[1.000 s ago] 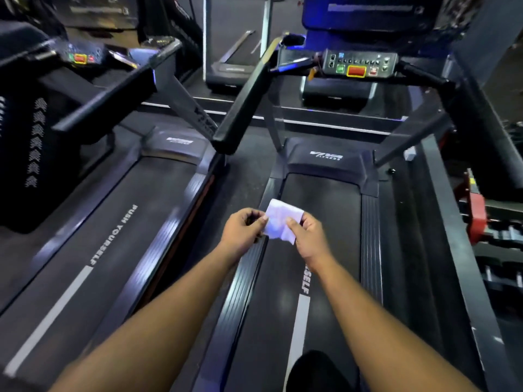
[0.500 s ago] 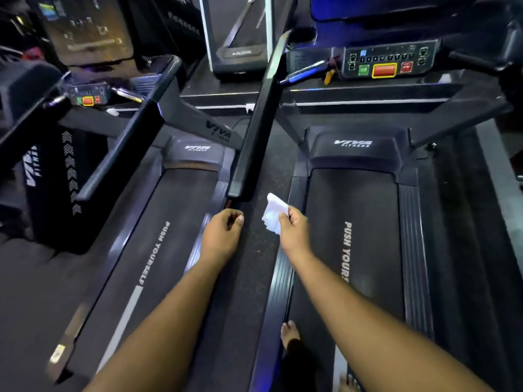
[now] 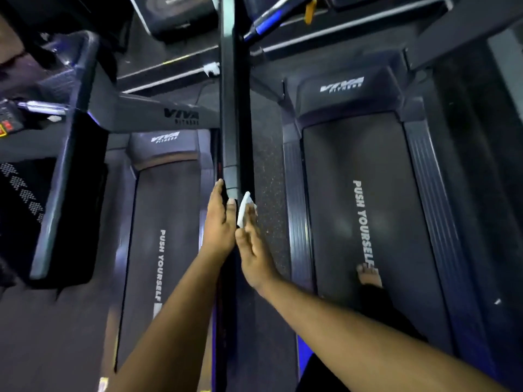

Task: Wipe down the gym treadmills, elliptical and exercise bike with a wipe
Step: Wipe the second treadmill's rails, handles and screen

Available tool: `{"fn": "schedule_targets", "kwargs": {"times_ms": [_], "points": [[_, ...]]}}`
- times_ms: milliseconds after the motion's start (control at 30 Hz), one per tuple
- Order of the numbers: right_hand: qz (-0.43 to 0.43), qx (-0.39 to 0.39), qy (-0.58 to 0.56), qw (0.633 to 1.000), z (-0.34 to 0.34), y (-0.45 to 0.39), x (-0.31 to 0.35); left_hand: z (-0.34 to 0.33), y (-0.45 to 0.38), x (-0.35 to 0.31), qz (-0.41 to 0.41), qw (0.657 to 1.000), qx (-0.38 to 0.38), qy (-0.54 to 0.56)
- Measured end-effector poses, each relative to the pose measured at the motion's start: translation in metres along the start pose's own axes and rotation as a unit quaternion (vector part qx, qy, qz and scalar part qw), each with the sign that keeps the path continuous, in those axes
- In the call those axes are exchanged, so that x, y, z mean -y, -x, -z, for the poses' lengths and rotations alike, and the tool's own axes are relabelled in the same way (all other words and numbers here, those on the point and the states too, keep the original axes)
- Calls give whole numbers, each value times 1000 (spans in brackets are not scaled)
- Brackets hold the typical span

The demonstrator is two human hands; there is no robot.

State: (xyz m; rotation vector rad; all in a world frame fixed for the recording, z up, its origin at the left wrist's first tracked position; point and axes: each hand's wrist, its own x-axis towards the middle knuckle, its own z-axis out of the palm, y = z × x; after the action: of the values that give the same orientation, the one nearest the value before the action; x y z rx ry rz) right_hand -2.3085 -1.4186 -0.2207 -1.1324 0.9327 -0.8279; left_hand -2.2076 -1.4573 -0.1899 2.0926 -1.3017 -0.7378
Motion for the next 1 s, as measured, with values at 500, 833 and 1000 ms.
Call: {"fn": "schedule_targets", "kwargs": {"times_ms": [500,833,1000], "points": [[-33,75,22,996,22,-44,-1,-9,-24,-2,84,995,24,-47],[5,157,77,985,31,-35,4,-12,-62,-32,101,994,-46,-24],[23,106,130,986,33,-97,12,-12,-63,-24,123,991,-40,-18]]}}
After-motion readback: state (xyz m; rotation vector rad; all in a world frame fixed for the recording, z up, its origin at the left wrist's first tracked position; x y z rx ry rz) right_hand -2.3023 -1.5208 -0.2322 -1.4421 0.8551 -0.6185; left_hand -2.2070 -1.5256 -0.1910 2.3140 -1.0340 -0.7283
